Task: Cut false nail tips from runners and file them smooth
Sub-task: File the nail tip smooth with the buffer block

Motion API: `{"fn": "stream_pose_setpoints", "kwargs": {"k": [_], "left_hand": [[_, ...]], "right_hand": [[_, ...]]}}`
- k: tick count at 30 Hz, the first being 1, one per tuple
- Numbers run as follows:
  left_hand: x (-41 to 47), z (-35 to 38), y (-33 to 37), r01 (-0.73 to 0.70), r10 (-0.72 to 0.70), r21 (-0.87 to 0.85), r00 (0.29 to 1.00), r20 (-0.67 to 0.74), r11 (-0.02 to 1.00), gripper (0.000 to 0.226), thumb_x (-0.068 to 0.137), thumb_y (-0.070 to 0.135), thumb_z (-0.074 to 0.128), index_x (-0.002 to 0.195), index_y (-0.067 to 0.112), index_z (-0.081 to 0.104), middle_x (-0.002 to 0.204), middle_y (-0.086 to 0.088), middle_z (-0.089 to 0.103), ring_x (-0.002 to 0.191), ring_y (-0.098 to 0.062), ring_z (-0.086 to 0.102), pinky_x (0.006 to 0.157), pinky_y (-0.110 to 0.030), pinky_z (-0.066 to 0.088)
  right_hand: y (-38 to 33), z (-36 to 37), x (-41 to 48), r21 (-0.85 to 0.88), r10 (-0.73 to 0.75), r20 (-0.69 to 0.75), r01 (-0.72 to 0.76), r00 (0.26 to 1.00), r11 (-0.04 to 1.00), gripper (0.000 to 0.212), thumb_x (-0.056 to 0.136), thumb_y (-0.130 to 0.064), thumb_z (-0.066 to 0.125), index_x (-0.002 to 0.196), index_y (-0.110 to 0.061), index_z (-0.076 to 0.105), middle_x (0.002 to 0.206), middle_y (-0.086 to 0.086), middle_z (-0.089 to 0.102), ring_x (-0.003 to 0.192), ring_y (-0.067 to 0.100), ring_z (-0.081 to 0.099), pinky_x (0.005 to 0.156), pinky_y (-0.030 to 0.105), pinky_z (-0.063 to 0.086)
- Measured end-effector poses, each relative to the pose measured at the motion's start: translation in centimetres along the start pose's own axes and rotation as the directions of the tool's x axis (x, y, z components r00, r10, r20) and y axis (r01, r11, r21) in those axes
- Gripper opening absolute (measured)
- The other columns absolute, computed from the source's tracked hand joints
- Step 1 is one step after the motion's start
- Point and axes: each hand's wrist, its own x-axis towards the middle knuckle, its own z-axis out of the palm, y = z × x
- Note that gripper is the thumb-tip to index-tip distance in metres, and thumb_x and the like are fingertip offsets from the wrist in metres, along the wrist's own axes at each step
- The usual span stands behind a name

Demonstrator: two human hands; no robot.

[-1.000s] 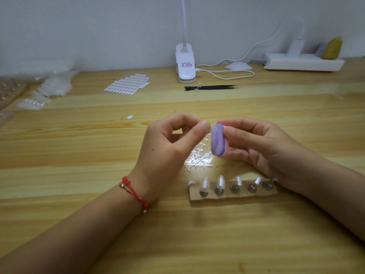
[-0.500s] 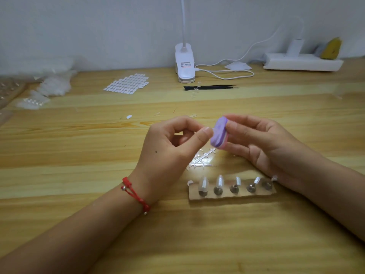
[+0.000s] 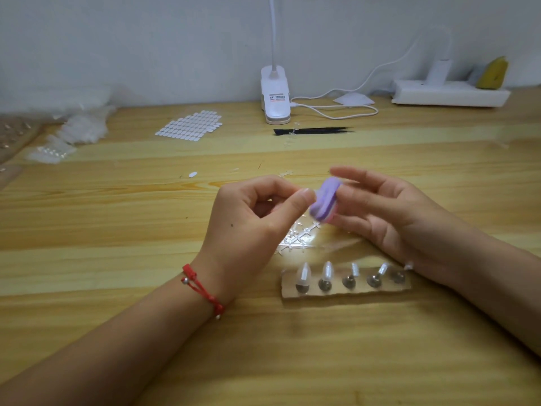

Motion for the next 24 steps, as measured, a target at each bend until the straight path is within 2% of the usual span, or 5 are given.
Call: {"fn": "stream_pose_setpoints", "kwargs": {"k": [9, 13, 17, 20, 24], "left_hand": [[0.01, -0.04, 0.00, 0.012, -0.012, 0.006, 1.000, 0.003, 1.000, 0.011, 0.083, 0.011, 0.070, 0.073, 0.006, 0.070, 0.069, -0.039, 0.053, 0.058, -0.024, 0.044, 0.049, -0.036, 0.034], [0.02, -0.09, -0.17, 0.014, -0.014, 0.003, 1.000, -0.010, 1.000, 0.013, 0.082, 0.011, 0.070, 0.070, 0.006, 0.069, 0.065, -0.037, 0.050, 0.055, -0.018, 0.040, 0.049, -0.019, 0.035], [0.05, -0.05, -0.08, 0.009, -0.009, 0.000, 1.000, 0.004, 1.000, 0.012, 0.082, 0.011, 0.070, 0.071, 0.008, 0.070, 0.065, -0.037, 0.049, 0.055, -0.019, 0.040, 0.051, -0.023, 0.035], [0.00, -0.01, -0.24, 0.012, -0.012, -0.008, 1.000, -0.014, 1.000, 0.015, 0.082, 0.009, 0.070, 0.068, 0.005, 0.068, 0.056, -0.029, 0.040, 0.046, -0.010, 0.034, 0.046, -0.012, 0.030], [0.01, -0.10, -0.29, 0.004, -0.004, -0.006, 0.999, -0.037, 1.000, 0.015, 0.082, 0.010, 0.070, 0.069, 0.002, 0.067, 0.053, -0.010, 0.036, 0.043, -0.002, 0.032, 0.045, -0.010, 0.029]], "right_hand": [[0.03, -0.01, -0.02, 0.006, 0.022, 0.002, -0.022, 1.000, 1.000, 0.019, 0.072, -0.008, 0.068, 0.089, -0.010, 0.075, 0.091, 0.011, 0.075, 0.083, 0.020, 0.074, 0.068, 0.021, 0.057], [-0.12, -0.31, 0.15, 0.114, 0.031, -0.044, -0.026, 0.999, 0.993, 0.026, 0.073, -0.007, 0.067, 0.099, -0.007, 0.067, 0.093, 0.011, 0.074, 0.088, 0.020, 0.073, 0.070, 0.021, 0.057], [0.05, -0.11, 0.11, 0.037, 0.022, -0.026, -0.021, 0.999, 0.999, 0.022, 0.070, -0.008, 0.070, 0.091, -0.009, 0.076, 0.093, 0.013, 0.074, 0.085, 0.021, 0.073, 0.069, 0.021, 0.057], [-0.18, -0.47, 0.27, 0.180, 0.039, -0.044, -0.030, 0.998, 0.983, 0.020, 0.074, -0.006, 0.066, 0.091, -0.007, 0.076, 0.096, 0.012, 0.073, 0.088, 0.019, 0.072, 0.071, 0.021, 0.057], [-0.26, -0.56, 0.26, 0.129, 0.064, 0.010, -0.064, 0.998, 0.990, 0.027, 0.077, -0.008, 0.063, 0.101, -0.006, 0.075, 0.097, 0.010, 0.074, 0.088, 0.015, 0.072, 0.072, 0.019, 0.056]]}}
